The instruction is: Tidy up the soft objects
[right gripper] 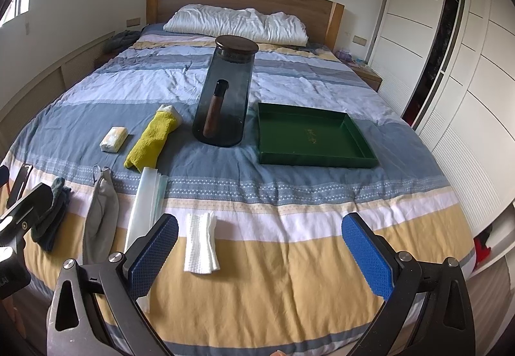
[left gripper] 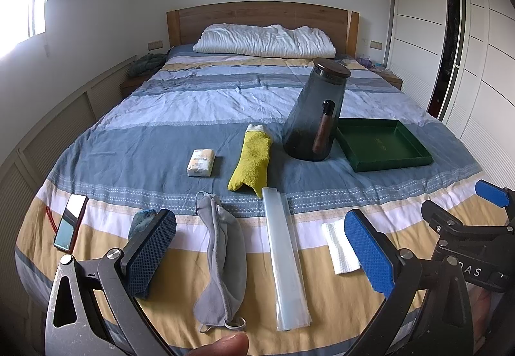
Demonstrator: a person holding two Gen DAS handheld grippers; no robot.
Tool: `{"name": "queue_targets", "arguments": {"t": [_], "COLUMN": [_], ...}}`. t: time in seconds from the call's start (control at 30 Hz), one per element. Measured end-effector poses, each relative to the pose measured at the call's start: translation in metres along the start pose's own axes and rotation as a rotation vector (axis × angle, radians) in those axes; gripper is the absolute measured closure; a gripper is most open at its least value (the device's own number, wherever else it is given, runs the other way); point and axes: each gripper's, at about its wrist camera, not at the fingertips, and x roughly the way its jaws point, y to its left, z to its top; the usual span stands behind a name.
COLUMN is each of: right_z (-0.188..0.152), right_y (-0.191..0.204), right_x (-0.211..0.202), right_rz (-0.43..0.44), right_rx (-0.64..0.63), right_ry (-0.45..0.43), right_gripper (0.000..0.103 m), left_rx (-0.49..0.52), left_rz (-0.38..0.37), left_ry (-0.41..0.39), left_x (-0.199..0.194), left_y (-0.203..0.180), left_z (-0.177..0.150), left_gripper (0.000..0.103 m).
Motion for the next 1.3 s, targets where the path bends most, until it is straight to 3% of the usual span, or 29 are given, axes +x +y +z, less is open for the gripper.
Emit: {"name": "queue_targets", "arguments": {"t": [1.3], "right_z": [-0.0035], "right_y": [0.0029], "right_x": [-0.0012], "right_rz": [0.001], "right_rx": [-0.004], "right_ry": [0.002], "right_gripper": [0.0], "left_rx": [0.004], "left_rz": [-0.002], "left_ry": [0.003], "left_x": [0.0013], "left_y": [-0.0017], "left_z": [-0.0031], "left_gripper": [0.001]}}
